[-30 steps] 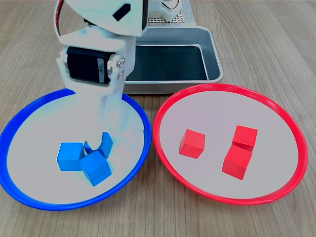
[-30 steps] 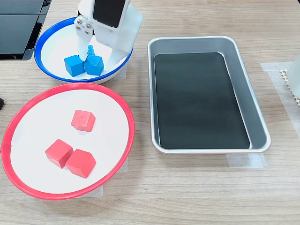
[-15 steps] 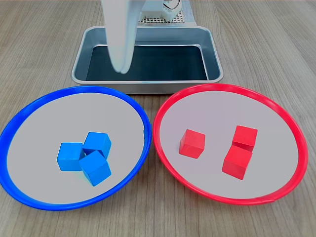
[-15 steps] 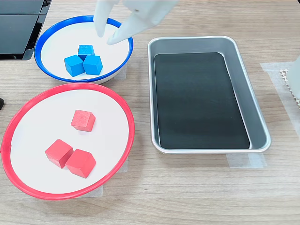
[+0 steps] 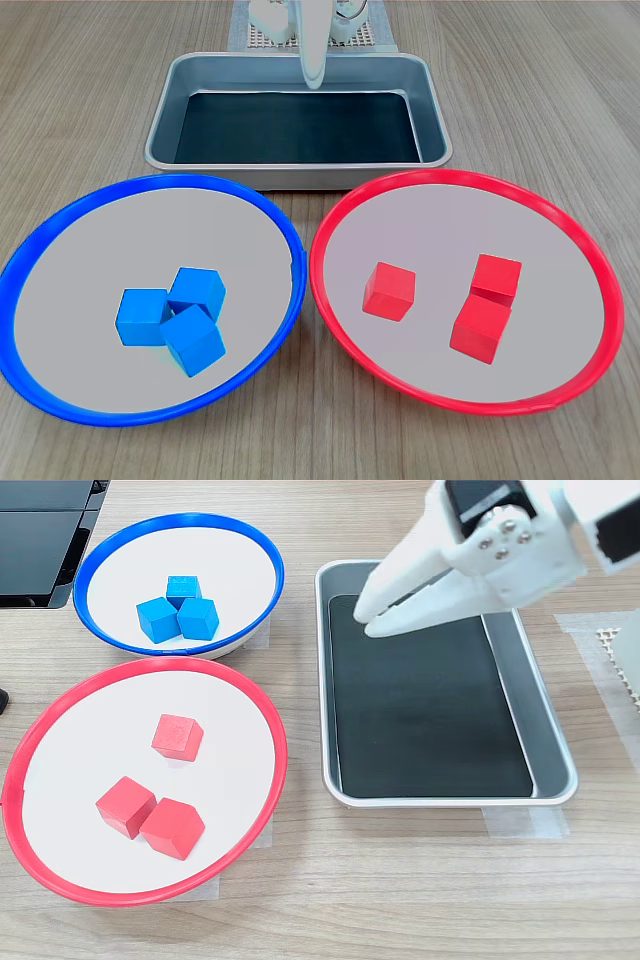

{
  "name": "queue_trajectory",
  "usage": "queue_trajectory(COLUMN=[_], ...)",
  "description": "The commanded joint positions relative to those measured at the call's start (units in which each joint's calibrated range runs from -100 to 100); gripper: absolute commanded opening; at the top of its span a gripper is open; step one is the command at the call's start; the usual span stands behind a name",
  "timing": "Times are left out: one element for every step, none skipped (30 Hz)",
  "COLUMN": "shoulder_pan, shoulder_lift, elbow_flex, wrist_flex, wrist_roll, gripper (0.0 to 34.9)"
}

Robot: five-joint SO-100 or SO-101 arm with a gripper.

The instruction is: Relocate any blue block in the red dish to the blue dish, correcting any misplacements.

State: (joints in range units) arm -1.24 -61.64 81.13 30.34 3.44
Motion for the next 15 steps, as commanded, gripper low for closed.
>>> queue_trajectory(shoulder_pan=[-0.8,-1.1,-1.3,-1.3,-1.4,-1.5,-1.5,-1.5,-1.5,-1.5,-1.5,-1.5,-1.5,-1.4,-1.3], shoulder_lift=[-12.4,-14.7,-16.4,-17.8,-19.3,-20.5,-22.0,-23.1,-24.5,-25.7,-27.2,-28.2,-29.2,-29.7,-30.3], elbow_flex=[7.0,8.2,9.2,10.0,10.8,11.6,12.2,12.8,13.3,13.9,14.5,15.0,15.5,16.0,16.1], wrist_flex=[3.2,4.9,6.1,7.3,8.4,9.3,10.3,11.2,12.2,13.0,14.1,15.1,16.1,16.7,17.3], wrist_roll=[0.0,-0.1,-0.1,-0.2,-0.3,-0.3,-0.5,-0.5,-0.7,-0.9,-1.0,-1.0,-1.0,-1.0,-1.1], gripper=[0.0,0.0,0.0,0.0,0.0,0.0,0.0,0.0,0.0,0.0,0.0,0.0,0.0,0.0,0.0])
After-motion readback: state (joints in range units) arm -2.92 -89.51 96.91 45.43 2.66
